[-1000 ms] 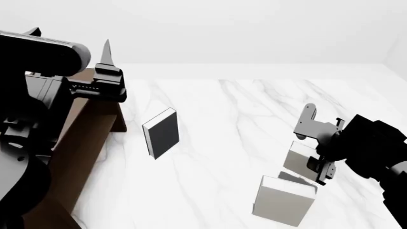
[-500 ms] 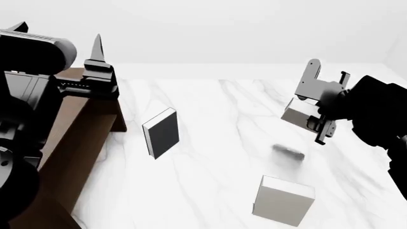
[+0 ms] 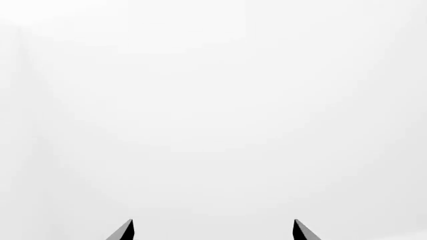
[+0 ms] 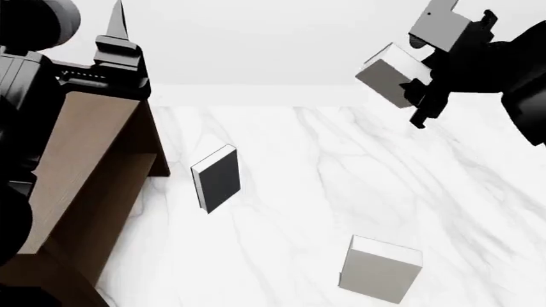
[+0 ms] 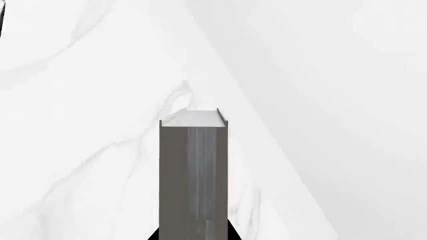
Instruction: Pick up the book on the right and place it under the cabinet shelf.
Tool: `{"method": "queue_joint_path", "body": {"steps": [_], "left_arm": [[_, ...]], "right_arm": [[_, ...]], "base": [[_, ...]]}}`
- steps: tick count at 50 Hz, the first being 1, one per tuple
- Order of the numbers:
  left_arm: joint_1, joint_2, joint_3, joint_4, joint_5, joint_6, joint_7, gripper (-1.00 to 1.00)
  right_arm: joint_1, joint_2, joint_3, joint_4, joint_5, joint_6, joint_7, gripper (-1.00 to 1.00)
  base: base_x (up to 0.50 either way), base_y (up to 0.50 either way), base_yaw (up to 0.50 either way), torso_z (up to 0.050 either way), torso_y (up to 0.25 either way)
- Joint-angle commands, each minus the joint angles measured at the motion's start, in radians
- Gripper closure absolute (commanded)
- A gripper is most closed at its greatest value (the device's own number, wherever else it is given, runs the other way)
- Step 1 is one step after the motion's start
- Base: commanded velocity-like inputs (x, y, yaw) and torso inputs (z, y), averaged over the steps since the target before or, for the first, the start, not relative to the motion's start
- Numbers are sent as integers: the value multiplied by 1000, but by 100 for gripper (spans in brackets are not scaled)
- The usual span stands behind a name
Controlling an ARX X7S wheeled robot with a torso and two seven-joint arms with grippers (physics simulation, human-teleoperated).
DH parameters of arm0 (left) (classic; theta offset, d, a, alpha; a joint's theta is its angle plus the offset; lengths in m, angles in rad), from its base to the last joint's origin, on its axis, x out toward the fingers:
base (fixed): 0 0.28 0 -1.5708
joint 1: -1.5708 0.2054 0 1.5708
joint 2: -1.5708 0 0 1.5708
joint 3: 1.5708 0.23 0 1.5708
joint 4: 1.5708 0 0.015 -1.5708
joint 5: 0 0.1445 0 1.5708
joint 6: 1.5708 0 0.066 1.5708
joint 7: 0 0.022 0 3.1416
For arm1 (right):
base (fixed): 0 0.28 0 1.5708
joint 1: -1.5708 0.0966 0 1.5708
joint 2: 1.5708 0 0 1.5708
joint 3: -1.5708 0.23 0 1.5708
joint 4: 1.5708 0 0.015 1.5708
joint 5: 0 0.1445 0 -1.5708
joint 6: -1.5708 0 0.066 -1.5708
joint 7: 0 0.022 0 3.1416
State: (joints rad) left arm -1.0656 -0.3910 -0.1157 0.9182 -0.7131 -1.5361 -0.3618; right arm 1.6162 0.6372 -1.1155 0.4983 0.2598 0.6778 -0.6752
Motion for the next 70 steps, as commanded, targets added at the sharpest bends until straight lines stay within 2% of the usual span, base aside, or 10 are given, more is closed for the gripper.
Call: {"method": "queue_joint_path", "body": {"steps": [1, 15, 22, 31, 40, 58, 70], "left_arm": [[-27, -12, 22, -16, -32, 14, -35, -100], [4, -34, 39, -29, -33, 82, -47, -100], [5, -50, 60, -33, -14, 125, -55, -100], [30, -54, 49, -20, -26, 132, -61, -100], [30, -68, 37, -16, -36, 136, -64, -100], [56, -109, 37, -17, -24, 179, -69, -100], [64, -117, 28, -16, -38, 180, -74, -100]], "right_arm": [[-7, 44, 221, -242, 168, 194, 108, 100], [-271, 111, 612, -622, 583, 386, 366, 100], [-446, 107, 823, -801, 835, 456, 556, 100], [-588, 50, 1000, -921, 1135, 480, 798, 100], [-728, -16, 1051, -1032, 1315, 438, 988, 100], [-967, -132, 1041, -1158, 1338, 347, 1080, 100], [-1074, -187, 1027, -1189, 1316, 306, 1072, 100]], "base": [[0, 0, 0, 0, 0], [0, 0, 0, 0, 1], [0, 0, 0, 0, 1], [0, 0, 0, 0, 1], [0, 0, 0, 0, 1], [0, 0, 0, 0, 1], [0, 0, 0, 0, 1]]}}
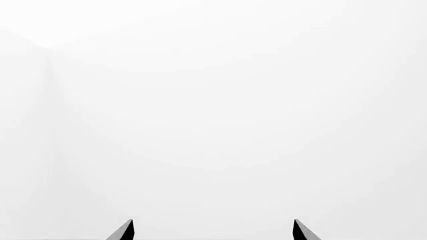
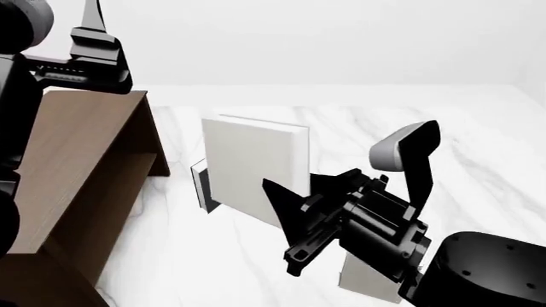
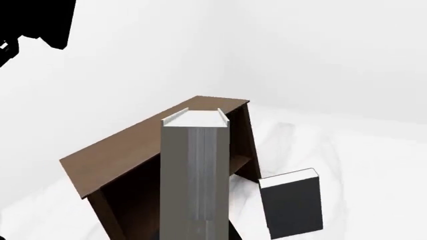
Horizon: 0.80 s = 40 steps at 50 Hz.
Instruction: Pick up the book on the right and place it under the cabinet shelf.
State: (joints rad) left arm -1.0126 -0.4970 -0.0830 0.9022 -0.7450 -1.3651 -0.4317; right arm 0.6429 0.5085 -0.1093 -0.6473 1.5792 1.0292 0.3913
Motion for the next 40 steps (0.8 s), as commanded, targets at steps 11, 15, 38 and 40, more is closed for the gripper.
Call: {"method": "queue_joint_path", "body": {"steps": [11, 15, 38, 40], "left_arm": [[23, -17, 13, -12, -3, 31, -7, -100], [28, -20, 8, -12, -7, 32, -9, -100], [34, -29, 21, -15, -14, 47, -25, -100], [43, -31, 26, -15, -10, 56, -25, -100]], "right_arm": [[-230, -153, -39, -7, -140, -92, -87, 100], [-256, -176, -62, 9, -185, -105, -117, 100], [-384, -265, -163, 158, -312, -183, -268, 100], [-393, -273, -170, 176, -320, -191, -279, 100]], "base": [[0, 0, 0, 0, 1], [0, 0, 0, 0, 3], [0, 0, 0, 1, 1], [0, 0, 0, 0, 0]]}}
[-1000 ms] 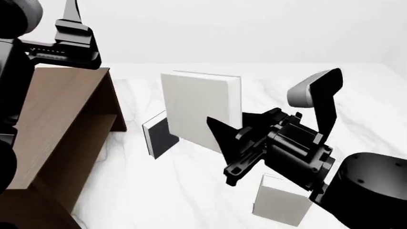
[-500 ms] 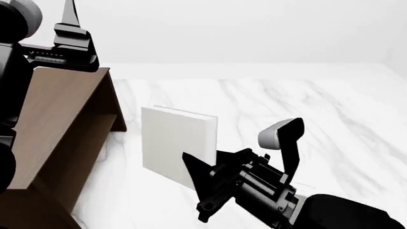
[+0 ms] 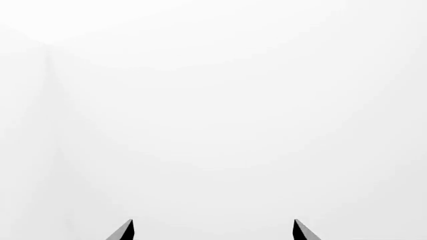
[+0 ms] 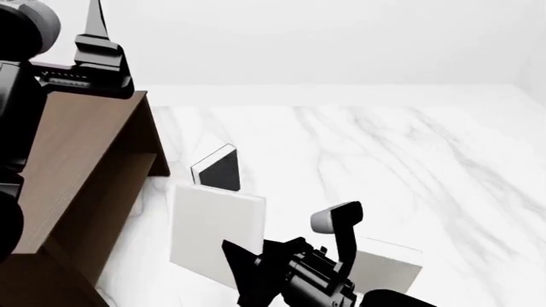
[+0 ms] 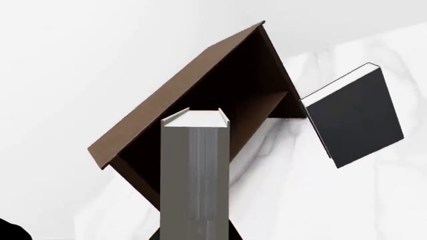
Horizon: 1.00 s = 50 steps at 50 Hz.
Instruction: Pick up the book on the right and place it under the cabinet shelf.
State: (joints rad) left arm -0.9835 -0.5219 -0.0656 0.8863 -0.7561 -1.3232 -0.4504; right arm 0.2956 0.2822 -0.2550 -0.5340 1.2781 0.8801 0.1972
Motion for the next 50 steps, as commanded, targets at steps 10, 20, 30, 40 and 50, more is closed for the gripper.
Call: {"method": "queue_joint_path", "body": {"steps": [10, 20, 30, 40, 50], "left_arm": [[44, -11, 17, 7, 5, 37, -12, -100], [60, -20, 26, 10, 1, 55, -19, -100], [81, -29, 34, 5, 1, 79, -25, -100], [94, -39, 35, 5, -5, 90, -32, -100], [88, -46, 42, 1, -16, 91, -42, -100]], "right_arm": [[-53, -97, -55, 171, -42, -74, -131, 100], [-43, -141, -87, 275, -67, -102, -168, 100], [-15, -185, -112, 377, -77, -126, -191, 100], [22, -228, -153, 478, -96, -153, -216, 100], [70, -257, -200, 586, -125, -195, -234, 100]], "base": [[0, 0, 0, 0, 1], [0, 0, 0, 0, 1], [0, 0, 0, 0, 1], [0, 0, 0, 1, 1], [0, 0, 0, 0, 1]]}}
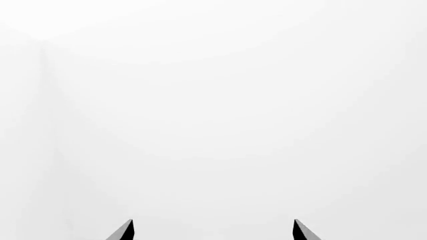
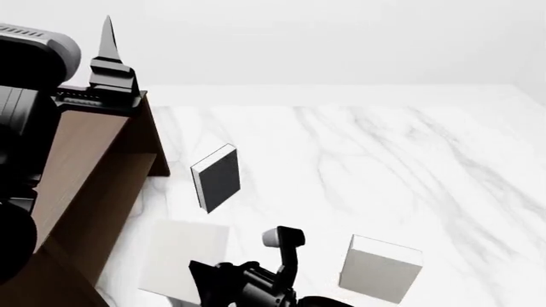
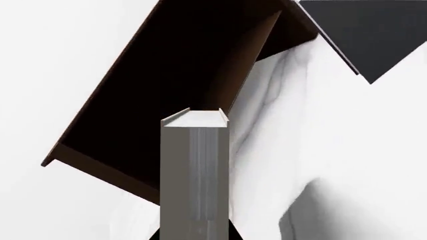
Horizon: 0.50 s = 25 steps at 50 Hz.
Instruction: Pick up the book on the right and place it under the cabinet shelf.
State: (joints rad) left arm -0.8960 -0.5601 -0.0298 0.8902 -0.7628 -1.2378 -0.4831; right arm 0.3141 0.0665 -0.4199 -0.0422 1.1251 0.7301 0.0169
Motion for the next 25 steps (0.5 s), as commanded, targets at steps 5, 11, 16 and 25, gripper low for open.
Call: {"method": "queue_joint_path", "body": {"steps": [5, 11, 16, 25], "left_arm": [[-10, -10, 5, -1, -24, -5, -17, -100], [-14, -18, -1, 2, -40, -10, -26, -100], [-9, -26, -1, 0, -45, -7, -29, -100], [2, -34, -2, 1, -47, 0, -34, -100]], "right_arm": [[83, -53, -66, 163, 17, -85, -62, 100], [126, -59, -110, 269, 27, -155, -65, 100], [165, -62, -169, 374, 49, -233, -69, 100], [238, -64, -328, 570, 137, -397, -92, 100]], "base": [[0, 0, 0, 0, 0], [0, 0, 0, 0, 2], [0, 0, 0, 0, 0], [0, 0, 0, 1, 1]]}}
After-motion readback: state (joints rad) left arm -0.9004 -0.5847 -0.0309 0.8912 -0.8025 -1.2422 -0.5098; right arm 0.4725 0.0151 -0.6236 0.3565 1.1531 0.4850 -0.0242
